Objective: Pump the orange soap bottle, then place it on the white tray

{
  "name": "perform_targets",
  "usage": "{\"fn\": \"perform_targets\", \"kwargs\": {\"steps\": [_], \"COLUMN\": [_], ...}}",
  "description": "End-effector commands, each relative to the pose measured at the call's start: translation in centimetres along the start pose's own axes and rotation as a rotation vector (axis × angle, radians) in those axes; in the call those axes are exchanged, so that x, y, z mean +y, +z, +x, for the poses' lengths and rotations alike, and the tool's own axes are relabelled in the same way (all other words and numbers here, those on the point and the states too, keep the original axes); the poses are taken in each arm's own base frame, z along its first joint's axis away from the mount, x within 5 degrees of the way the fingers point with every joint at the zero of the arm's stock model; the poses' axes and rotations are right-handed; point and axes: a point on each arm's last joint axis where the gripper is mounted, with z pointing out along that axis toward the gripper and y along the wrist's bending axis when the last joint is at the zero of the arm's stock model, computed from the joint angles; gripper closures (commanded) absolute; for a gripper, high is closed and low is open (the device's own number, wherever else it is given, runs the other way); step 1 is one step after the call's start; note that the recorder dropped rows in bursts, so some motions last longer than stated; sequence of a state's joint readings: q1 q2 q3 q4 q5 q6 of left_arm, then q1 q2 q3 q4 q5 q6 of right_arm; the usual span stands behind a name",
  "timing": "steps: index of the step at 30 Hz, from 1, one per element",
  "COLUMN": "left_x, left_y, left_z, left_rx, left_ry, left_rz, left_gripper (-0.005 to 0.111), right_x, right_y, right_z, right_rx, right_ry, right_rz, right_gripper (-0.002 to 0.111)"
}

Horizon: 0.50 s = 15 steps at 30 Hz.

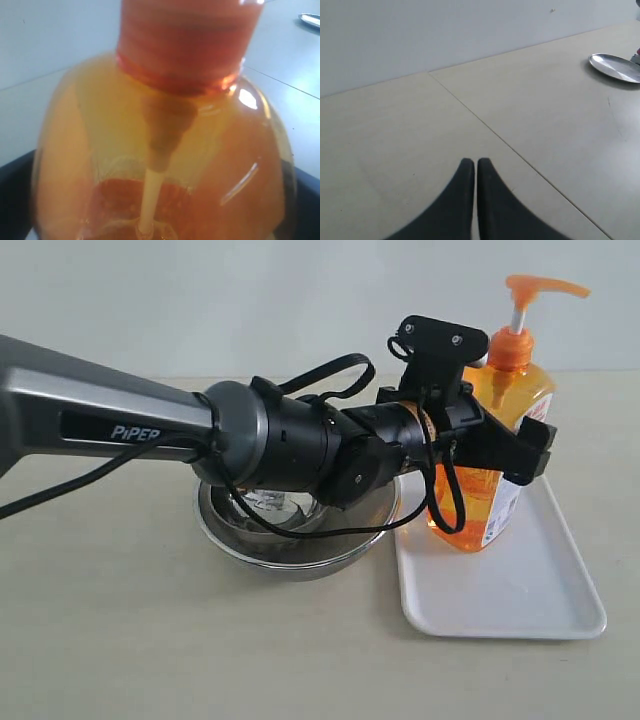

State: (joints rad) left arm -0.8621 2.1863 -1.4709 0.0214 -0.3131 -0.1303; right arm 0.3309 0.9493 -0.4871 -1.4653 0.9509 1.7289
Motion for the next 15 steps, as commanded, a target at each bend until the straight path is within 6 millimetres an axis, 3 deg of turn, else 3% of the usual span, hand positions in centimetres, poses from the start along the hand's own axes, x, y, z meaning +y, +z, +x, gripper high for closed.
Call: {"fn": "perform_targets", "kwargs": {"steps": [1,15], "left_x": [-0.54,-0.32], "left_y": [-0.29,-0.29], "left_z": [-1.00,-0.33], "left_rx": [-0.032,0.042], "left_ry": [-0.001,-0.083], "left_rz": [0.013,-0.013], "left_gripper": [0.007,0.007], "right_x": [-0.23,-0.23], "right_y": [-0.12,-0.12], "right_z": [-0.22,-0.22], "right_rx": [-0.009,-0.009], "right_ry": [0.009,0.009], "right_rz": [0.007,0.007], "right_gripper": [0.108,0.108]}}
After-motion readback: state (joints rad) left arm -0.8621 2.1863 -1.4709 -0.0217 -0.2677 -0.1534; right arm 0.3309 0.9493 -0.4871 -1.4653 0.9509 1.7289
